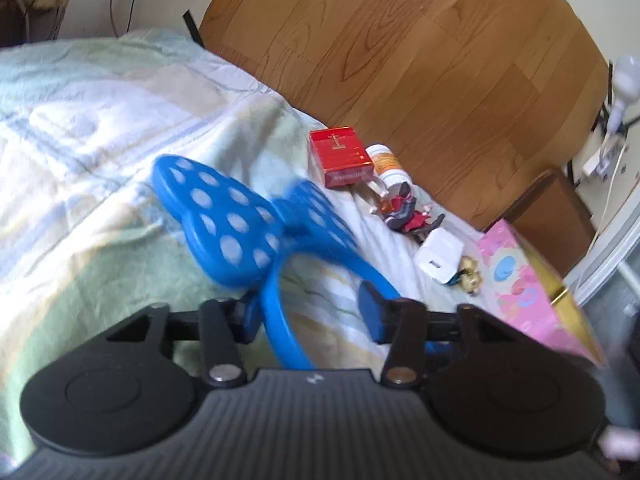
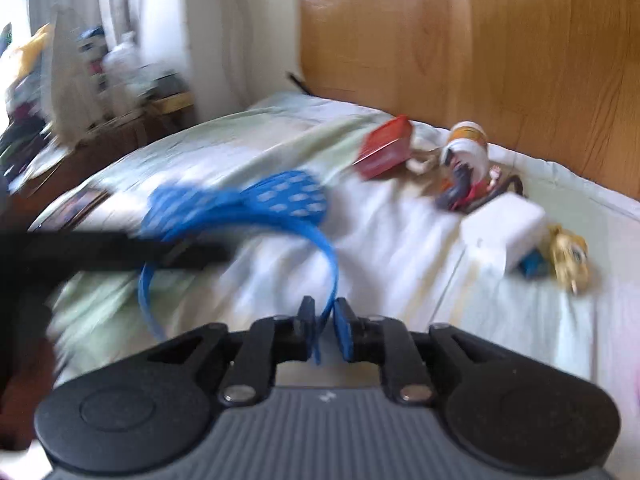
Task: Organize rigid objects
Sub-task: 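Carry the headband into the pink tin and open the right gripper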
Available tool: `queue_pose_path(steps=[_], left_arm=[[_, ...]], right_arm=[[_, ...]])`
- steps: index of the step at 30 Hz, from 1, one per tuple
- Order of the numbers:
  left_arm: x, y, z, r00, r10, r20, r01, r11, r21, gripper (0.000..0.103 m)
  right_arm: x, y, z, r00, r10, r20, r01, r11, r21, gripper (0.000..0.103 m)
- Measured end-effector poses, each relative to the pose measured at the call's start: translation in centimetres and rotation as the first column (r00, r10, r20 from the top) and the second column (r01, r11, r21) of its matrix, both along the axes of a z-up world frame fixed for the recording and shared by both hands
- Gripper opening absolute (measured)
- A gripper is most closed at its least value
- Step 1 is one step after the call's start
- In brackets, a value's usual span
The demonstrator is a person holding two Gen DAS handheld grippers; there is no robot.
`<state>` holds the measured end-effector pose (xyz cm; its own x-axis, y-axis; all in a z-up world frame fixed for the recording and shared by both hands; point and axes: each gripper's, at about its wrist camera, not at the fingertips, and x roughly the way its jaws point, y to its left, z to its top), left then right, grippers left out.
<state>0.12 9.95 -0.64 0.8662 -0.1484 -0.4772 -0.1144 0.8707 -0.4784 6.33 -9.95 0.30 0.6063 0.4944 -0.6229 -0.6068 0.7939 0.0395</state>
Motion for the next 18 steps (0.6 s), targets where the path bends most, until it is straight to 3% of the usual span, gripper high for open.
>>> queue_pose_path(steps=[3,6,9,12,15,18], left_arm=[[0.1,-0.2,-0.1,1.000,-0.020,-0.013,0.020,1.000,0.018,0.022],[-0.2,-1.0,0.2,0.999,-0.030,-0.013,0.031,0.997,0.069,0.020],[-0.9,-1.9,0.7,1.000,-0.031,-0.003,0.031,0.992,0.126,0.020],[-1.1,-2.1,1.5,0.998,-0.056,0.025,0.054,0.993,0.102,0.020],[0.4,-4.4,3.6,0.989,-0.138,0.061,0.128,0.980,0.153,0.020],[3.3,-9.3,6.5,0.958,-0.267,0.107,0.239,0.946,0.220,0.020]], right_arm=[[-2.4,-0.6,-0.2,0.998,-0.026,0.058,0.027,1.000,-0.013,0.020],[-1.7,-0.8,-0.2,0.998,-0.054,0.039,0.054,0.999,0.004,0.022],[-1.2,-1.1,-0.3,0.997,-0.074,0.037,0.073,0.997,0.025,0.016],[-1.8,-2.6,0.5,0.988,-0.130,0.086,0.121,0.988,0.098,0.013],[-2.6,-4.9,2.4,0.954,-0.208,0.218,0.185,0.975,0.121,0.011],[-2.9,-8.4,4.3,0.887,-0.325,0.329,0.293,0.945,0.145,0.010]])
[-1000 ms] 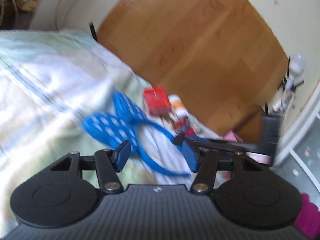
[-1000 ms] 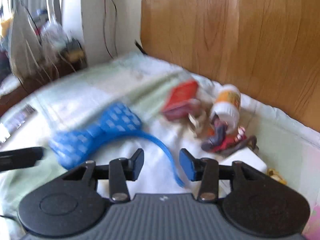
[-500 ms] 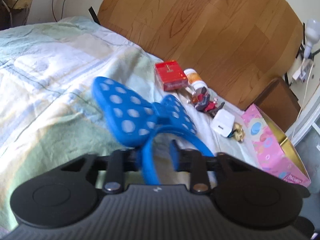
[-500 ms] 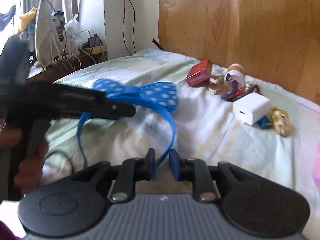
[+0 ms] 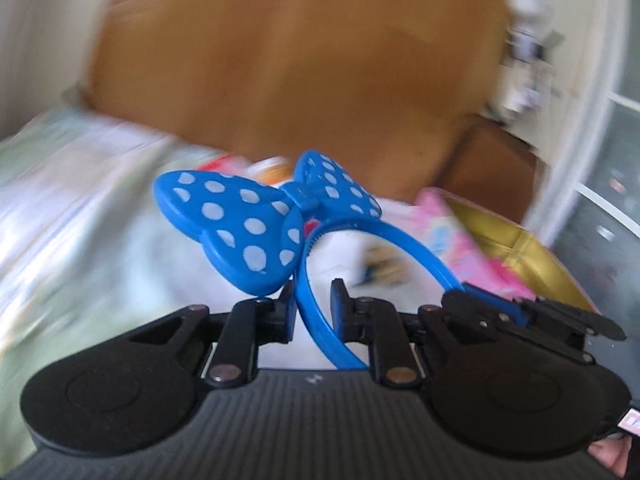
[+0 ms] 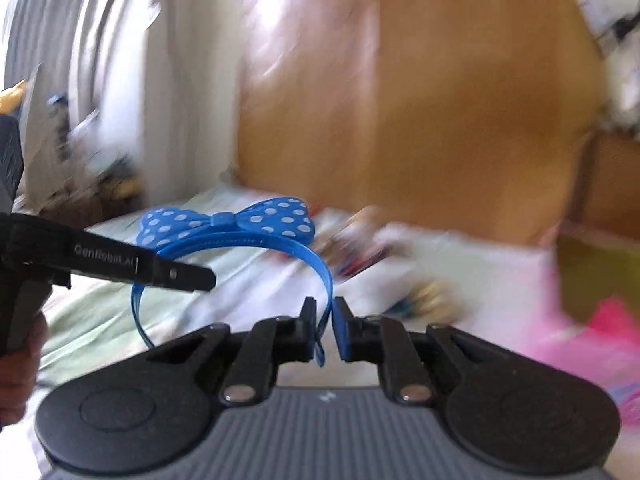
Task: Organize rigid objects
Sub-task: 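Carry the headband into the pink tin and open the right gripper, then grasp the red cigarette box on the bed with the right gripper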
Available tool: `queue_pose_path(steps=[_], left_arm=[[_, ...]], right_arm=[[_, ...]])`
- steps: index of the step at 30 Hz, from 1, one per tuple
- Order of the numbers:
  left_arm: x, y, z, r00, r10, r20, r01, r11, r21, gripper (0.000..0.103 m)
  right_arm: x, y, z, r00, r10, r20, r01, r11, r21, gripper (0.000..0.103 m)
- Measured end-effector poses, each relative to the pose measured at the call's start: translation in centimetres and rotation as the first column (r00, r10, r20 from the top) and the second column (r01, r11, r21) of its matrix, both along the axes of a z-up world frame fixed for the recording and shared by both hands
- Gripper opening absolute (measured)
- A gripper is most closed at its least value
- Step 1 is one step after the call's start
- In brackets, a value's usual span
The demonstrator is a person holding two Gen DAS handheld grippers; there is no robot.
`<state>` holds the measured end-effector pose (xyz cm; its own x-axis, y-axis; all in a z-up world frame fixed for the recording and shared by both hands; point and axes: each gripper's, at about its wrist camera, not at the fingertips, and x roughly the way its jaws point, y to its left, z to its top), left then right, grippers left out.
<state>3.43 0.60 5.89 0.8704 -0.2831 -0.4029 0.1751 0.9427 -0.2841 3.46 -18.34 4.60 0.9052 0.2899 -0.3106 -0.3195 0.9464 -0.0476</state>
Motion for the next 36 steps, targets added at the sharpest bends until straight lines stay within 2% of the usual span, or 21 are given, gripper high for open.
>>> queue_pose_path(steps=[2,4,9,12,15,16,17,18,19,23,26,28,29,30,32,34,36], left_arm=[[2.1,-3.9,1.7,0.995,-0.085,0.052,0.082,0.995,0.051,0.020],[5.0,-8.6,2.9,0.981,-0.184,0.068,0.179,0.981,0.080,0.020],[12.2,-19.1,2.6,0.935,-0.354,0.002,0.353,0.932,0.076,0.021],[15.6,-23.7,1.2,0.921,-0.385,-0.052,0.388,0.916,0.099,0.021],[18.0,-26.1,-0.2,0.926,-0.354,-0.131,0.369,0.922,0.116,0.021],[18.5,-26.7,-0.7,0.931,-0.336,-0.142,0.355,0.924,0.140,0.023],[18.9,-27.0,-0.9,0.935,-0.322,-0.150,0.344,0.926,0.157,0.029],[19.0,-27.0,-1.2,0.938,-0.308,-0.158,0.333,0.929,0.164,0.039],[18.9,-26.8,-1.2,0.940,-0.303,-0.160,0.328,0.931,0.163,0.043],[16.9,-25.1,-0.8,0.934,-0.340,-0.107,0.354,0.920,0.166,0.048],[14.9,-23.0,-0.7,0.938,-0.341,-0.064,0.346,0.930,0.126,0.048],[13.5,-20.6,-0.7,0.947,-0.319,-0.039,0.322,0.942,0.095,0.046],[12.6,-19.4,-0.8,0.940,-0.341,-0.023,0.342,0.937,0.068,0.044],[11.6,-17.9,-0.8,0.942,-0.334,-0.013,0.335,0.941,0.055,0.049],[10.1,-15.5,-0.8,0.964,-0.265,-0.003,0.264,0.960,0.092,0.050],[9.0,-12.0,-1.2,0.971,-0.239,0.015,0.238,0.969,0.061,0.050],[8.3,-8.6,-1.8,0.987,-0.159,0.018,0.158,0.986,0.062,0.051]], right_arm=[[0.2,-3.6,0.8,0.994,-0.105,0.038,0.104,0.994,0.030,0.010],[0.7,-7.3,1.2,0.978,-0.203,0.048,0.200,0.978,0.064,0.010],[2.8,-16.2,0.9,0.902,-0.432,0.020,0.428,0.899,0.093,0.010],[4.7,-20.0,-0.1,0.868,-0.495,-0.028,0.495,0.865,0.084,0.010],[6.8,-21.8,-1.1,0.853,-0.518,-0.059,0.521,0.849,0.083,0.012],[7.4,-21.9,-1.5,0.851,-0.521,-0.063,0.525,0.847,0.090,0.014],[7.8,-21.9,-1.8,0.846,-0.529,-0.059,0.533,0.841,0.099,0.019],[7.8,-21.8,-2.1,0.845,-0.532,-0.052,0.534,0.838,0.113,0.026],[7.8,-21.9,-2.4,0.842,-0.537,-0.042,0.538,0.833,0.132,0.039],[6.7,-22.5,-2.3,0.817,-0.574,0.052,0.557,0.809,0.186,0.041],[6.0,-22.8,-1.9,0.799,-0.590,0.112,0.560,0.800,0.217,0.041],[5.6,-22.7,-1.7,0.813,-0.570,0.116,0.536,0.812,0.232,0.041],[5.2,-22.3,-1.6,0.824,-0.554,0.119,0.519,0.822,0.233,0.041],[4.9,-21.7,-1.3,0.836,-0.533,0.127,0.499,0.837,0.226,0.041],[4.4,-19.9,-0.8,0.862,-0.481,0.162,0.449,0.871,0.199,0.041],[4.0,-17.9,-0.3,0.890,-0.416,0.185,0.386,0.905,0.180,0.041],[3.8,-15.6,0.3,0.927,-0.330,0.177,0.300,0.938,0.176,0.041]])
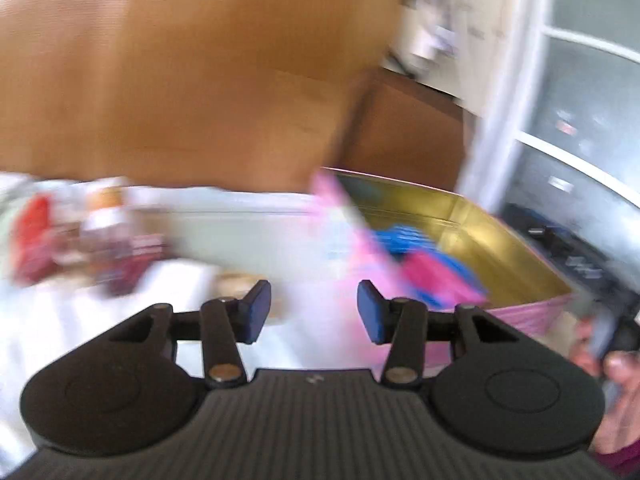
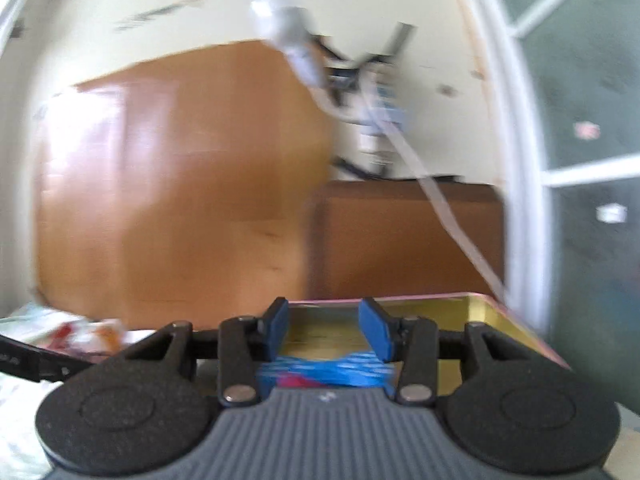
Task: Organize rigid objects
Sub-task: 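Grasp the red cigarette box on the bed with the right gripper, then lift the red box and carry it over the pink tin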
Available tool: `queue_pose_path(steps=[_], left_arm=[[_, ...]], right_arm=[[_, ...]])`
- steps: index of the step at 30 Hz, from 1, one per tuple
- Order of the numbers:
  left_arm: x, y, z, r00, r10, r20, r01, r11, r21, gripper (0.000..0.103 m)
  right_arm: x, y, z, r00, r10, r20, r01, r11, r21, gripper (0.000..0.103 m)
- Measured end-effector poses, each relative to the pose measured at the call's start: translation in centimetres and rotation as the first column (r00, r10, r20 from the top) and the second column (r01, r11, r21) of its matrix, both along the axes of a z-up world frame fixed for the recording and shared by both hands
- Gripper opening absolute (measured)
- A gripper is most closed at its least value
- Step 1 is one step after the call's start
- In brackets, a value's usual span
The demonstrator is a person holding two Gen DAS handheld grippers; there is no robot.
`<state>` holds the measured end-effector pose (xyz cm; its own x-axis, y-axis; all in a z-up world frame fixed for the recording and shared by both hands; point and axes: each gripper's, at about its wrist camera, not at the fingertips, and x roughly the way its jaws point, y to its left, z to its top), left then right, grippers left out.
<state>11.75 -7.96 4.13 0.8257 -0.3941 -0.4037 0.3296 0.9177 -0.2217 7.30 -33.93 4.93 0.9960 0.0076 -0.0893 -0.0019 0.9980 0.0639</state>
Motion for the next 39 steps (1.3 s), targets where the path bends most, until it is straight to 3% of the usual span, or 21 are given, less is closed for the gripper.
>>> queue_pose_path(steps=[2,4,7,8,10,12,14,18,26,27,28,29,32,34,36,39], left_arm=[[0.0,3.7,-1.2,0.992,0.122,-0.014,-0.121,0.992,0.043,0.051],[-0.1,7.6,-2.4,0.964,0.265,-0.018,-0.262,0.959,0.105,0.051],[-0.2,12.5,-3.5,0.913,0.408,-0.007,-0.404,0.906,0.123,0.050],[-0.4,14.2,-3.7,0.892,0.452,-0.005,-0.448,0.888,0.106,0.050],[-0.8,17.4,-3.8,0.870,0.491,-0.047,-0.493,0.869,-0.048,0.050],[-1.2,19.2,-4.1,0.856,0.512,-0.065,-0.516,0.842,-0.161,0.050],[-1.2,20.0,-4.2,0.853,0.515,-0.081,-0.520,0.827,-0.213,0.050],[-1.5,20.6,-4.3,0.859,0.506,-0.077,-0.506,0.818,-0.273,0.051],[-2.2,20.4,-4.5,0.863,0.496,-0.091,-0.497,0.807,-0.318,0.051],[-2.3,20.4,-4.5,0.862,0.499,-0.092,-0.500,0.803,-0.324,0.051],[-2.3,20.4,-4.5,0.860,0.501,-0.094,-0.502,0.800,-0.327,0.051],[-2.3,20.5,-4.5,0.860,0.501,-0.095,-0.502,0.799,-0.331,0.051],[-2.2,20.7,-4.4,0.859,0.503,-0.094,-0.503,0.796,-0.336,0.051],[-2.2,20.7,-4.4,0.862,0.499,-0.092,-0.499,0.799,-0.337,0.051],[-2.1,20.4,-4.3,0.874,0.479,-0.080,-0.476,0.815,-0.330,0.054],[-2.2,19.4,-3.9,0.903,0.428,-0.041,-0.420,0.857,-0.297,0.058]], right_arm=[[0.8,2.9,0.3,0.992,0.118,-0.049,-0.118,0.993,-0.001,0.041],[1.9,6.2,0.2,0.970,0.217,-0.108,-0.221,0.975,-0.020,0.041],[4.1,11.6,-0.2,0.911,0.358,-0.205,-0.373,0.927,-0.034,0.041],[5.1,13.4,-0.2,0.883,0.405,-0.237,-0.421,0.907,-0.018,0.040],[7.5,16.5,-0.3,0.825,0.482,-0.295,-0.494,0.869,0.038,0.039],[10.6,19.3,-0.7,0.734,0.566,-0.374,-0.544,0.821,0.175,0.039],[13.7,21.8,-1.6,0.677,0.607,-0.417,-0.523,0.795,0.308,0.039],[18.2,24.5,-3.8,0.661,0.592,-0.461,-0.415,0.800,0.433,0.040],[22.2,26.7,-6.5,0.731,0.484,-0.482,-0.241,0.843,0.481,0.048],[22.6,26.7,-6.5,0.736,0.478,-0.480,-0.236,0.845,0.479,0.046],[22.7,26.8,-6.6,0.735,0.478,-0.481,-0.236,0.845,0.480,0.033],[22.7,26.7,-6.7,0.725,0.494,-0.481,-0.241,0.835,0.494,0.024],[21.0,25.9,-6.2,0.701,0.515,-0.493,-0.263,0.830,0.493,0.023],[19.0,24.7,-6.0,0.667,0.550,-0.503,-0.299,0.816,0.496,0.023],[16.4,23.0,-5.7,0.621,0.590,-0.515,-0.341,0.796,0.501,0.023],[11.0,19.3,-5.0,0.598,0.599,-0.532,-0.403,0.799,0.447,0.023]])
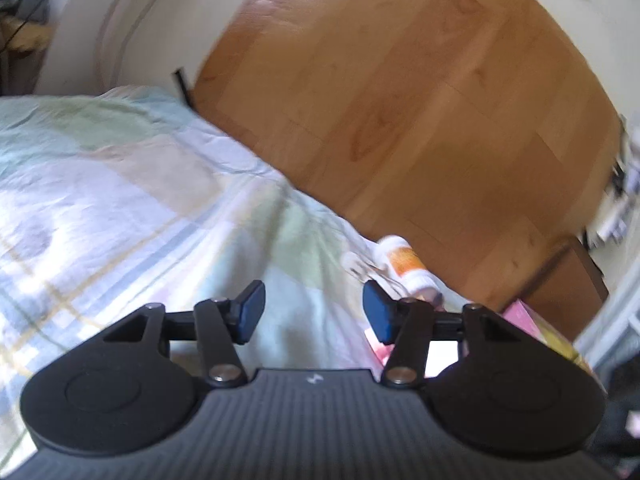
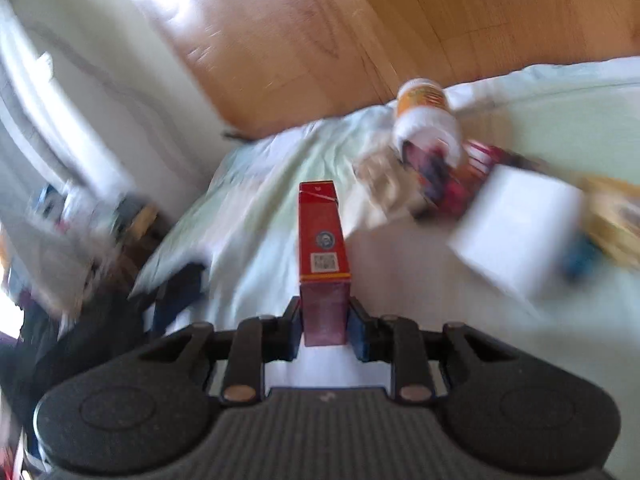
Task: Organize rigid objects
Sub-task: 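Lift the red box and carry it over the pink tin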
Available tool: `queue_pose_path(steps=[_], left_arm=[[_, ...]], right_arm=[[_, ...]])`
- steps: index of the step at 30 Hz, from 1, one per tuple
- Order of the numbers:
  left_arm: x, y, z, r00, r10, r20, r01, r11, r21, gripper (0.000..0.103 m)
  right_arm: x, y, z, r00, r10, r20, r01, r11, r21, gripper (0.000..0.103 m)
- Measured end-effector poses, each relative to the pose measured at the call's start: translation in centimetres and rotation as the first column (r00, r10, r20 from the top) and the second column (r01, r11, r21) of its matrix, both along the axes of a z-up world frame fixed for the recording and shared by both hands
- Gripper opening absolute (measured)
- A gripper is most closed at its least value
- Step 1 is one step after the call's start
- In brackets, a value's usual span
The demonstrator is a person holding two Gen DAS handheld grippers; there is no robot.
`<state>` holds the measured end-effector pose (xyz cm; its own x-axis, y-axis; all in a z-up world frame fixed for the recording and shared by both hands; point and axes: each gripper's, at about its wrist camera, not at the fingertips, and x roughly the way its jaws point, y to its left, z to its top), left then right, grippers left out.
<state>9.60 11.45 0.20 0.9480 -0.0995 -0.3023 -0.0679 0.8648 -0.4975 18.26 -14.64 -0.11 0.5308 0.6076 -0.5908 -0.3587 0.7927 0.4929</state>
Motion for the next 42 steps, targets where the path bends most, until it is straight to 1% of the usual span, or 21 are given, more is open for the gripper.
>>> queue_pose_path(steps=[2,4,6,8,9,10,11,12,13,14,16,19,23,27,31,32,33,34,37,40,42], left_arm=[[-0.1,-1.2,0.2,0.998,-0.066,0.007,0.066,0.997,0.046,0.059],[-0.1,-2.6,0.5,0.989,-0.146,0.005,0.144,0.984,0.105,0.059],[-0.2,-4.3,0.6,0.975,-0.222,-0.015,0.222,0.966,0.133,0.060],[-0.4,-6.4,0.7,0.952,-0.302,-0.043,0.305,0.944,0.123,0.060],[-0.7,-7.5,0.8,0.941,-0.335,-0.051,0.339,0.934,0.112,0.060],[-0.9,-8.7,0.9,0.927,-0.372,-0.055,0.376,0.922,0.090,0.060],[-1.1,-10.1,1.0,0.905,-0.421,-0.056,0.424,0.904,0.060,0.060],[-1.2,-11.1,1.1,0.885,-0.462,-0.056,0.465,0.885,0.036,0.060],[-1.4,-12.5,1.4,0.859,-0.508,-0.057,0.510,0.860,0.017,0.060],[-1.6,-13.7,1.5,0.842,-0.535,-0.060,0.537,0.843,0.013,0.060],[-1.9,-15.5,2.0,0.810,-0.582,-0.071,0.584,0.811,0.021,0.061],[-1.8,-16.8,2.3,0.781,-0.617,-0.096,0.619,0.785,-0.002,0.062],[-2.1,-17.9,1.8,0.754,-0.640,-0.149,0.644,0.765,-0.029,0.062],[-1.8,-20.6,0.9,0.695,-0.690,-0.203,0.694,0.717,-0.063,0.062],[-1.3,-23.8,0.1,0.638,-0.724,-0.260,0.739,0.671,-0.055,0.061],[-1.3,-24.2,-0.2,0.630,-0.726,-0.276,0.744,0.666,-0.053,0.059],[-1.0,-24.7,-0.7,0.621,-0.728,-0.291,0.748,0.661,-0.056,0.052],[-1.2,-24.8,-0.8,0.634,-0.722,-0.278,0.742,0.669,-0.042,0.051],[-1.6,-24.8,0.1,0.644,-0.722,-0.254,0.743,0.669,-0.018,0.049],[-1.9,-25.0,2.4,0.644,-0.744,-0.179,0.756,0.655,-0.007,0.049],[-1.5,-26.3,4.2,0.638,-0.758,-0.136,0.768,0.640,0.034,0.049]], right_arm=[[-3.7,-3.2,0.3,0.999,-0.001,0.032,0.003,0.999,-0.046,0.023],[-7.7,-6.5,1.0,0.994,-0.033,0.105,0.047,0.989,-0.138,0.023],[-11.5,-9.1,1.8,0.973,-0.098,0.210,0.154,0.952,-0.265,0.023],[-14.9,-10.3,2.2,0.930,-0.116,0.349,0.269,0.862,-0.430,0.023],[-16.3,-10.2,2.0,0.905,-0.092,0.415,0.322,0.787,-0.527,0.024],[-17.4,-10.1,1.6,0.892,-0.060,0.448,0.350,0.719,-0.601,0.026],[-18.3,-10.0,1.2,0.888,-0.037,0.458,0.357,0.683,-0.638,0.027],[-18.9,-10.0,1.0,0.890,-0.024,0.456,0.349,0.680,-0.645,0.027],[-19.5,-9.9,0.8,0.893,-0.012,0.449,0.331,0.694,-0.639,0.030],[-20.0,-9.7,0.8,0.896,0.001,0.445,0.311,0.713,-0.628,0.036],[-21.2,-9.6,1.0,0.887,0.032,0.460,0.281,0.753,-0.595,0.043],[-22.1,-9.5,2.0,0.883,0.029,0.468,0.237,0.834,-0.498,0.046],[-22.2,-11.9,2.3,0.889,-0.069,0.453,0.258,0.892,-0.370,0.060],[-21.0,-13.4,1.1,0.910,-0.131,0.394,0.276,0.899,-0.340,0.063],[-20.1,-12.9,0.1,0.920,-0.121,0.372,0.259,0.902,-0.346,0.081],[-19.5,-12.6,-0.1,0.924,-0.125,0.362,0.262,0.897,-0.357,0.074],[-19.0,-12.7,-0.5,0.929,-0.128,0.346,0.258,0.896,-0.361,0.064],[-18.6,-12.7,-0.7,0.931,-0.141,0.336,0.265,0.895,-0.359,0.059],[-19.0,-13.0,-0.3,0.907,-0.147,0.396,0.292,0.896,-0.335,0.059],[-20.2,-14.0,1.2,0.851,-0.159,0.501,0.336,0.898,-0.286,0.059],[-20.3,-15.3,2.4,0.811,-0.198,0.551,0.380,0.894,-0.237,0.059]])
